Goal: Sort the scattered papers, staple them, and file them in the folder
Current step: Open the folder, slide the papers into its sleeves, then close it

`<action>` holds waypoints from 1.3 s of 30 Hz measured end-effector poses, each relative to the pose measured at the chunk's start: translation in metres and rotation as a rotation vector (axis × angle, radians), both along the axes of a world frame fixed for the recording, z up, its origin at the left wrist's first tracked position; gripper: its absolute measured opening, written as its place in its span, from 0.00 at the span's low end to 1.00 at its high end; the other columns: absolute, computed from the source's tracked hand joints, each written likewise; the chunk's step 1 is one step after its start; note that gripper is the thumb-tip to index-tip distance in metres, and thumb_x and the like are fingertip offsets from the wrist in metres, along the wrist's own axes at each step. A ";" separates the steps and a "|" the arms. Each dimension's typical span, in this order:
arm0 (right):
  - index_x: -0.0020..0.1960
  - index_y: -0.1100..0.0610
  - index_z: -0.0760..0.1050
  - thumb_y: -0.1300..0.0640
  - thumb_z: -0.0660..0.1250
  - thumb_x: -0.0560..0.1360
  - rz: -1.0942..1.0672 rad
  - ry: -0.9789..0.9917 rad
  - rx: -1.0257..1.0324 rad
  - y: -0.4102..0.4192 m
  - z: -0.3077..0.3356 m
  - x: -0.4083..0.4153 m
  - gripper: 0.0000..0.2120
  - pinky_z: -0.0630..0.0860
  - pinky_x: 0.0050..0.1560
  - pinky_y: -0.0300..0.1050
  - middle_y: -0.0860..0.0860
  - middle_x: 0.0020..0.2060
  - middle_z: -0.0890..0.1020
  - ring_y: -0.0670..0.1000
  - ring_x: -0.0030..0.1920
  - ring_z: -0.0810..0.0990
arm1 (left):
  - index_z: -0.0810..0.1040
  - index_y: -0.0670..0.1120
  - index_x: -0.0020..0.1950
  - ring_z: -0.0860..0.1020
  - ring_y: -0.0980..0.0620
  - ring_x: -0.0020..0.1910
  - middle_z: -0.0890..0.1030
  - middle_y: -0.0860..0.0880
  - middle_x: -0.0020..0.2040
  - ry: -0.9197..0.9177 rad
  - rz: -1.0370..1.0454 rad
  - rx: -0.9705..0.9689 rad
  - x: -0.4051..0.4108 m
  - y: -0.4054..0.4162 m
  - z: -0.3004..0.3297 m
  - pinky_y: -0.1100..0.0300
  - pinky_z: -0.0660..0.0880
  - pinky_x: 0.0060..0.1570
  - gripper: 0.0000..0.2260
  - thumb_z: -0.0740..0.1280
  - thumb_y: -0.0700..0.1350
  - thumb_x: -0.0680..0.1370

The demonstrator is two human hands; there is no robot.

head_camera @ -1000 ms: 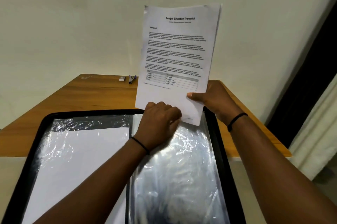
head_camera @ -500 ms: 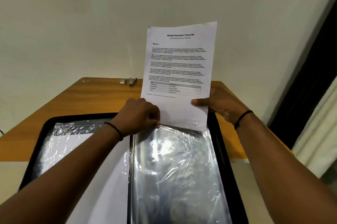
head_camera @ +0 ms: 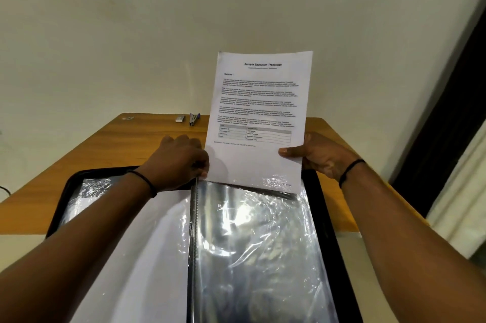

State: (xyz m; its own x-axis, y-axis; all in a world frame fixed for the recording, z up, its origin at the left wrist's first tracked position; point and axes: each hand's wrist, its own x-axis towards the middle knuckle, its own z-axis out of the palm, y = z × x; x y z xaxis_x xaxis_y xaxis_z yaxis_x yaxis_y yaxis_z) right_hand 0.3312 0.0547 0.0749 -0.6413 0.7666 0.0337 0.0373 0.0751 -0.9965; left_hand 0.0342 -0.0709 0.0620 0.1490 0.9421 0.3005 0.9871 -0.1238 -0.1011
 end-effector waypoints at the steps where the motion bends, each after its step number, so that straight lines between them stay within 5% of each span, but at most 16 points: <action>1: 0.58 0.54 0.80 0.69 0.70 0.73 0.005 -0.021 -0.002 0.001 0.000 0.000 0.17 0.82 0.47 0.40 0.50 0.53 0.86 0.49 0.53 0.85 | 0.80 0.58 0.49 0.70 0.53 0.54 0.74 0.56 0.49 -0.007 -0.003 -0.005 0.000 -0.001 -0.002 0.54 0.61 0.51 0.03 0.68 0.53 0.78; 4: 0.58 0.54 0.80 0.66 0.72 0.72 0.035 -0.111 -0.004 0.005 0.002 -0.001 0.17 0.82 0.50 0.42 0.49 0.54 0.85 0.49 0.54 0.84 | 0.79 0.55 0.49 0.71 0.52 0.53 0.74 0.55 0.49 -0.030 -0.015 0.031 0.001 0.001 -0.006 0.55 0.61 0.50 0.02 0.68 0.51 0.78; 11: 0.64 0.54 0.78 0.58 0.81 0.63 0.076 -0.314 -0.043 0.018 0.000 -0.007 0.31 0.73 0.66 0.64 0.53 0.59 0.83 0.57 0.61 0.81 | 0.75 0.52 0.48 0.74 0.49 0.49 0.75 0.52 0.48 -0.220 0.046 0.171 0.002 0.007 -0.017 0.55 0.64 0.48 0.02 0.67 0.45 0.78; 15: 0.65 0.52 0.78 0.55 0.80 0.62 0.092 -0.349 -0.027 0.016 -0.002 -0.008 0.31 0.73 0.65 0.67 0.54 0.59 0.83 0.60 0.61 0.80 | 0.70 0.45 0.66 0.79 0.48 0.48 0.78 0.48 0.52 -0.854 0.231 0.139 0.006 0.012 -0.015 0.50 0.78 0.48 0.18 0.69 0.49 0.79; 18: 0.65 0.52 0.77 0.54 0.80 0.62 0.109 -0.327 -0.039 0.015 -0.005 -0.008 0.32 0.71 0.65 0.70 0.54 0.60 0.83 0.62 0.63 0.79 | 0.75 0.37 0.62 0.83 0.44 0.49 0.84 0.42 0.53 -1.421 0.241 -0.025 0.009 0.023 -0.005 0.46 0.80 0.53 0.17 0.68 0.49 0.80; 23: 0.64 0.52 0.79 0.53 0.77 0.69 0.068 -0.295 -0.036 0.004 -0.006 -0.006 0.24 0.79 0.58 0.61 0.55 0.58 0.83 0.62 0.59 0.81 | 0.80 0.41 0.60 0.83 0.41 0.54 0.84 0.43 0.56 -1.700 0.171 -0.056 0.012 0.048 0.014 0.44 0.79 0.58 0.10 0.68 0.39 0.79; 25: 0.63 0.52 0.79 0.51 0.75 0.69 0.040 -0.256 -0.044 -0.005 -0.005 0.000 0.23 0.82 0.47 0.53 0.55 0.56 0.84 0.60 0.53 0.83 | 0.78 0.41 0.62 0.81 0.39 0.58 0.82 0.41 0.59 -1.759 0.166 -0.060 0.014 0.057 0.013 0.40 0.77 0.60 0.11 0.64 0.35 0.80; 29: 0.64 0.51 0.76 0.60 0.76 0.69 0.078 -0.348 -0.038 -0.021 -0.009 0.016 0.24 0.83 0.48 0.54 0.52 0.52 0.85 0.56 0.47 0.84 | 0.79 0.42 0.62 0.82 0.39 0.55 0.83 0.41 0.58 -1.725 0.203 0.004 0.017 0.063 0.006 0.40 0.78 0.57 0.11 0.64 0.34 0.80; 35: 0.64 0.54 0.73 0.68 0.78 0.67 0.002 -0.457 0.017 -0.025 -0.009 0.014 0.29 0.84 0.43 0.51 0.63 0.52 0.83 0.66 0.49 0.84 | 0.78 0.40 0.63 0.81 0.40 0.56 0.82 0.42 0.59 -1.589 0.243 0.048 0.015 0.056 0.013 0.44 0.78 0.58 0.12 0.67 0.35 0.80; 39: 0.61 0.57 0.72 0.68 0.76 0.69 -0.146 -0.346 0.000 -0.025 0.001 0.011 0.24 0.82 0.36 0.46 0.61 0.46 0.85 0.56 0.40 0.85 | 0.77 0.40 0.65 0.80 0.41 0.59 0.81 0.43 0.62 -1.512 0.253 0.011 0.009 0.049 0.020 0.43 0.77 0.61 0.13 0.65 0.34 0.80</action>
